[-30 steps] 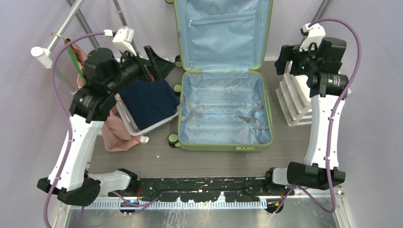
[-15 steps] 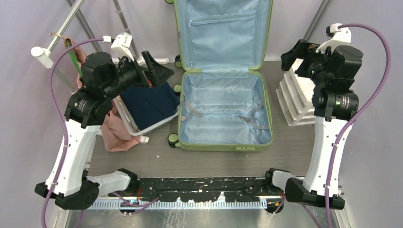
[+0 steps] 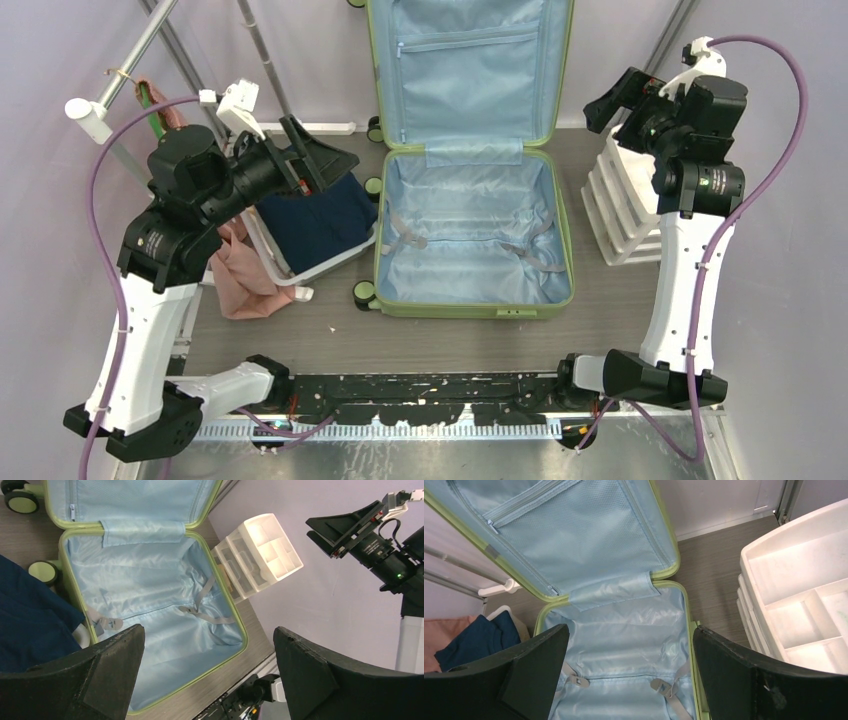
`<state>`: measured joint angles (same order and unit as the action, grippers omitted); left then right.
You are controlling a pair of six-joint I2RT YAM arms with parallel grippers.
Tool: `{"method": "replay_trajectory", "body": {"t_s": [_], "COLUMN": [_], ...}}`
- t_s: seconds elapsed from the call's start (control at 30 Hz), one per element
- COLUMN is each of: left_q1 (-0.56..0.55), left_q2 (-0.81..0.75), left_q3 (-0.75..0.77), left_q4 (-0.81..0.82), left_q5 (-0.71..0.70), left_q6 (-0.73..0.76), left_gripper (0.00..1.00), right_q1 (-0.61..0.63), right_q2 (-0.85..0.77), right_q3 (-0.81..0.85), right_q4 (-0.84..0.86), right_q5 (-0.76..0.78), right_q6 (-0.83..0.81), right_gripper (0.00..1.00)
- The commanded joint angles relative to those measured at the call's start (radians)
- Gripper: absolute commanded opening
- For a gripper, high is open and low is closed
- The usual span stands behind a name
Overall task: Open, take out, and arrange the luggage
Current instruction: Reset both arms
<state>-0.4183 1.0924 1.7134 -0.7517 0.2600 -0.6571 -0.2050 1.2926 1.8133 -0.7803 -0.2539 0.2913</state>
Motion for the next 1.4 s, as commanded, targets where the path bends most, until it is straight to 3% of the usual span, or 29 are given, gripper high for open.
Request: {"method": "replay_trajectory", "body": {"t_s": [0.0, 0.33, 0.87, 1.13, 1.37], "left_q1": [0.004, 0.004, 0.006, 0.006, 0.006], "left_q2": [-0.015, -0.016, 0.002, 0.062, 0.008], "left_q3": [0.006, 0.007, -0.042, 0.044, -0.070], "left_q4": [0.032, 0.041, 0.186, 0.109, 0.221], "left_q5": [0.024, 0.021, 0.053, -0.013, -0.008], "left_q6": [-0.037, -0.034, -0.018, 0.086, 0.043], "left_gripper": [1.00, 1.00, 1.00, 1.00, 1.00], "right_q1": [-0.003, -0.002, -0.002, -0.003, -0.002], "right_q2": [-0.008, -0.017, -0.056, -0.089, -0.088], "right_q3": [0.042, 0.019, 0.006, -0.026, -0.022], "right_q4": [0.047, 0.065, 0.021, 0.031, 0.030], "right_q5": [-0.015, -0.002, 0.054, 0.062, 0.052], "right_q6": [0.024, 0.048, 0.060, 0.044, 0.043], "right_gripper": [1.00, 1.00, 1.00, 1.00, 1.00]}}
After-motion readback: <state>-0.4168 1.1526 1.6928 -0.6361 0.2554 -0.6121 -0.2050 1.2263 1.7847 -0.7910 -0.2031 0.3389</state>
